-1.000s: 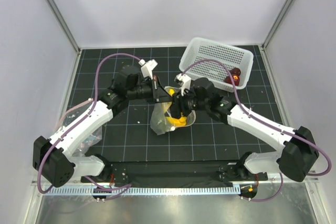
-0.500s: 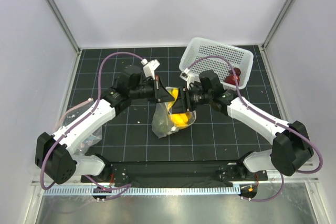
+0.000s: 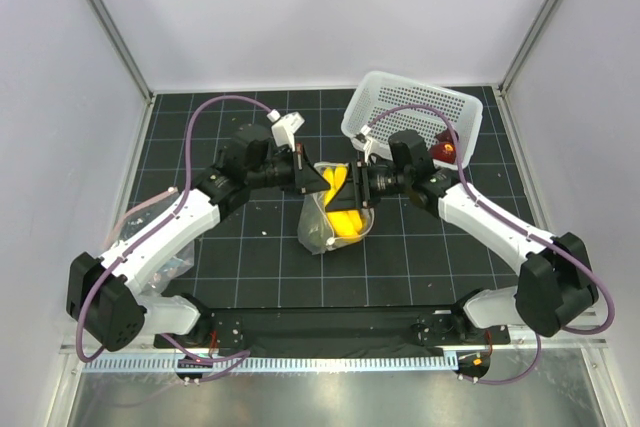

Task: Place the food in the zip-top bag and seal the zipper
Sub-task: Place the fake fruit in the zipper food storage bag.

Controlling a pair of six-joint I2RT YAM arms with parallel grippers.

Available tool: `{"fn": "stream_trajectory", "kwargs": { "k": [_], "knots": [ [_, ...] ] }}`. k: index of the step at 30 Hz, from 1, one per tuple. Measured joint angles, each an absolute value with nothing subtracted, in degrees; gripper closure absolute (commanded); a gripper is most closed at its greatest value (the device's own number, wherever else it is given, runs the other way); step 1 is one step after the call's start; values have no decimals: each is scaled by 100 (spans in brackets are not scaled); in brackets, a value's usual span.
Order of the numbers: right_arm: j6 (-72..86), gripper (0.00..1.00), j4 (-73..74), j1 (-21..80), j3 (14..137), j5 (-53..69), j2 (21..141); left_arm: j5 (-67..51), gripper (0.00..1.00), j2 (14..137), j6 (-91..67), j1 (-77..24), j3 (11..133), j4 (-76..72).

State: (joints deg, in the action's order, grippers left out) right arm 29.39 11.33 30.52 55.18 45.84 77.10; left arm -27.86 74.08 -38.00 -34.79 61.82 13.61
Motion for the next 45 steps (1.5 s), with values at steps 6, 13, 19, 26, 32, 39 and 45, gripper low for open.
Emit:
{"fn": "stream_trajectory", "kwargs": {
  "k": [6, 13, 19, 26, 32, 39, 45],
  "knots": [
    [3391, 99, 910, 3074, 5426, 4801, 7756, -2620, 100, 7417, -3695, -3479, 6182, 1398],
    [4281, 99, 259, 3249, 5137, 4788, 7754, -2600, 100, 7485, -3695, -3487, 6224, 1417],
    [5017, 99, -519, 3374, 4910, 4678, 7808, -2558, 100, 7450, -3704, -3474, 6226, 1426],
    [4515, 89, -322, 3872, 5120, 3879, 7944, -2611, 100, 7258, -3804, -3487, 6198, 1474],
    [3889, 50, -97, 3922, 5363, 3603, 8377, -2375, 100, 7236, -3859, -3420, 6095, 1544],
    [3446, 25, 561, 3931, 5387, 3044, 8200, -2303, 100, 7137, -3889, -3463, 6086, 1684],
    [3094, 27, 1170, 3927, 5391, 2392, 7161, -2244, 100, 7135, -3903, -3540, 6088, 1835]
  ]
}}
